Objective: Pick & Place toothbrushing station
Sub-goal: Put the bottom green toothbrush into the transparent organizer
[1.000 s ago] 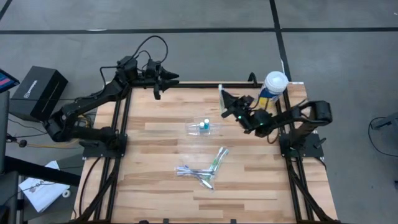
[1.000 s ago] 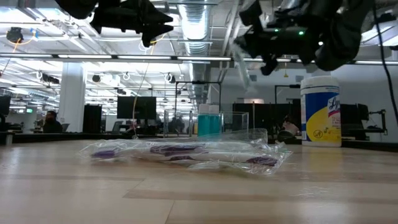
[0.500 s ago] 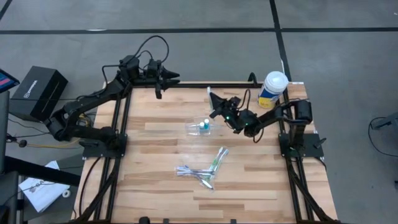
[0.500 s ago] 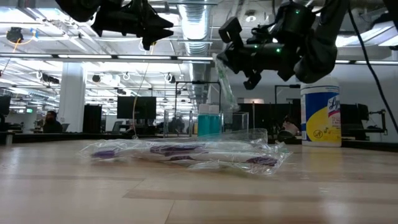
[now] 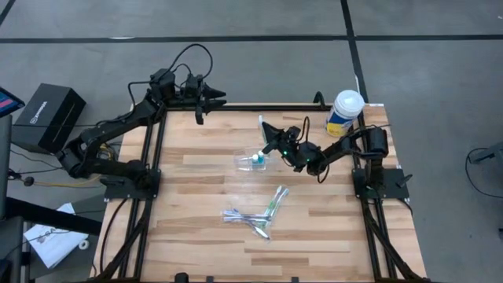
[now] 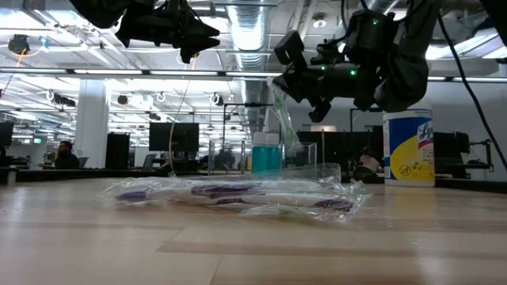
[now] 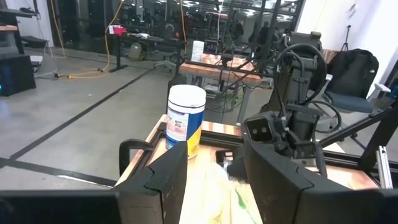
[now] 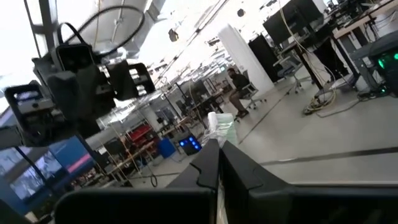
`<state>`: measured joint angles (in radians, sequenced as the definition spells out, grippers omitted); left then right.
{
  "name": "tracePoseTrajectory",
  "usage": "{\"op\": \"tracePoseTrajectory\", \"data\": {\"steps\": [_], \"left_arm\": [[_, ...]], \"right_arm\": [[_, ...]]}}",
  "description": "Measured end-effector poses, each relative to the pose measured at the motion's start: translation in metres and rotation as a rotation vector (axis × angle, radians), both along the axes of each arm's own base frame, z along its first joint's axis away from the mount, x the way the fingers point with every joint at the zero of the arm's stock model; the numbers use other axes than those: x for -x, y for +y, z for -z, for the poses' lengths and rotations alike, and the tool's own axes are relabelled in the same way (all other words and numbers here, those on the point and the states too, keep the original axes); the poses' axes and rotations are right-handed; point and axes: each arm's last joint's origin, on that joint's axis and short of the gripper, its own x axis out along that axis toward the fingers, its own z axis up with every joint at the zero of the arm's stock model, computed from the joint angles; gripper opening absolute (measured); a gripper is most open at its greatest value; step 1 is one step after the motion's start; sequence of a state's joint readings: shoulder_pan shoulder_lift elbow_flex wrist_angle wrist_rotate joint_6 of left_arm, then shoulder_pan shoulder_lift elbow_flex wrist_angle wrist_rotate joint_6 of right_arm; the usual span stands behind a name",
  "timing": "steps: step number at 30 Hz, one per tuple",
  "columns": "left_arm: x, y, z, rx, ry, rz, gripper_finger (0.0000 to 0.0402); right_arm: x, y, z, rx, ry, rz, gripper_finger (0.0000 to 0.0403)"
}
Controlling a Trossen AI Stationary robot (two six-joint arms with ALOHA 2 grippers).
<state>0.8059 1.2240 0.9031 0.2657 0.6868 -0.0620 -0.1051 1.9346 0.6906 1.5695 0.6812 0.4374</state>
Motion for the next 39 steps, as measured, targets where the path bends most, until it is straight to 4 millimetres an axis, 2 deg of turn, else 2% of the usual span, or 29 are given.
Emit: {"op": "tracePoseTrajectory", "data": {"steps": [20, 31, 39], "left_arm": [[0.0, 0.0, 0.0, -0.027, 0.005, 0.001, 0.0154], [0.0, 0.0, 0.0, -0.027, 0.004, 0.02, 0.0154], [0.0, 0.0, 0.0, -0.026, 0.004, 0.02, 0.0154]], "right_arm": [[-0.001, 0.004, 0.006, 0.034, 0.055, 0.0, 0.0], [0.012, 0.023, 0.021, -0.019, 0.1, 0.018, 0.0], [0.015, 0.025, 0.024, -0.027, 0.116, 0.044, 0.0]]}}
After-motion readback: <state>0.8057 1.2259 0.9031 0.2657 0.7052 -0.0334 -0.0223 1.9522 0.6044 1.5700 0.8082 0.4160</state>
